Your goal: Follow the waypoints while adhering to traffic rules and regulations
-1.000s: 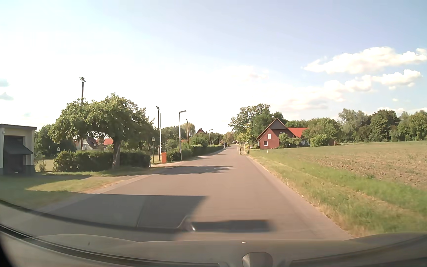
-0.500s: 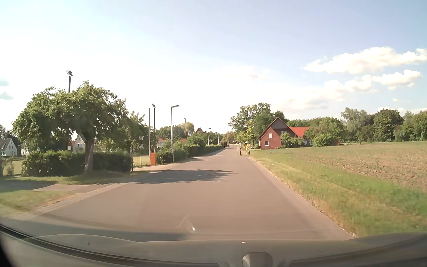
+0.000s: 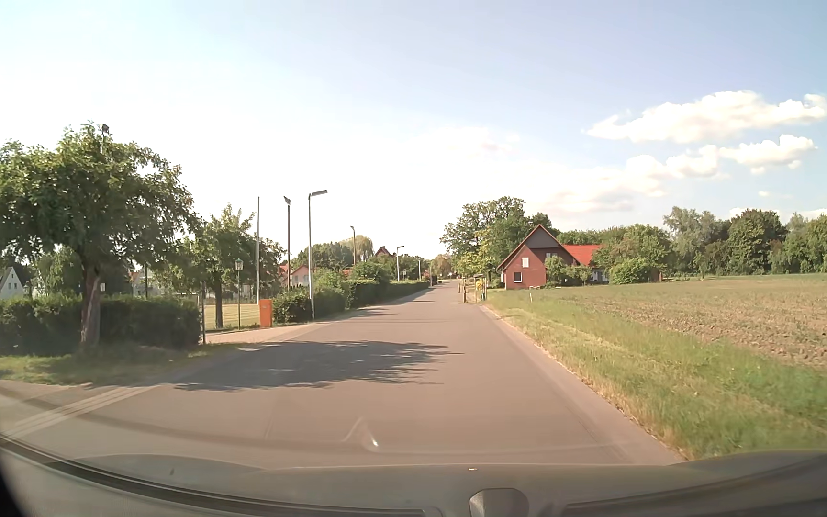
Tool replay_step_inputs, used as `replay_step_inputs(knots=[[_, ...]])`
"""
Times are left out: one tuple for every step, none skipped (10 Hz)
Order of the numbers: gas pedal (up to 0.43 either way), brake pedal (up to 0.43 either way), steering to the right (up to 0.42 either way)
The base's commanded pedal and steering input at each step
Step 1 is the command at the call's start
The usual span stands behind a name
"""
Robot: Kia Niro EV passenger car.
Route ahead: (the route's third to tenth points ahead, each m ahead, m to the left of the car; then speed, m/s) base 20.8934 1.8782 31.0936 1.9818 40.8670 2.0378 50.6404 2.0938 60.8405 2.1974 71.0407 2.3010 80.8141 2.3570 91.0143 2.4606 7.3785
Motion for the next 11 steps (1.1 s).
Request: replay_step_inputs(knots=[[0.110, 0.006, 0.002], [0.110, 0.006, 0.002], [0.110, 0.006, 0.001], [0.110, 0.006, -0.001], [0.110, 0.006, -0.001], [0.110, 0.006, -0.001], [0.098, 0.006, -0.001], [0.079, 0.006, 0.000], [0.059, 0.006, 0.000], [0.039, 0.006, 0.000], [0.020, 0.006, 0.000]])
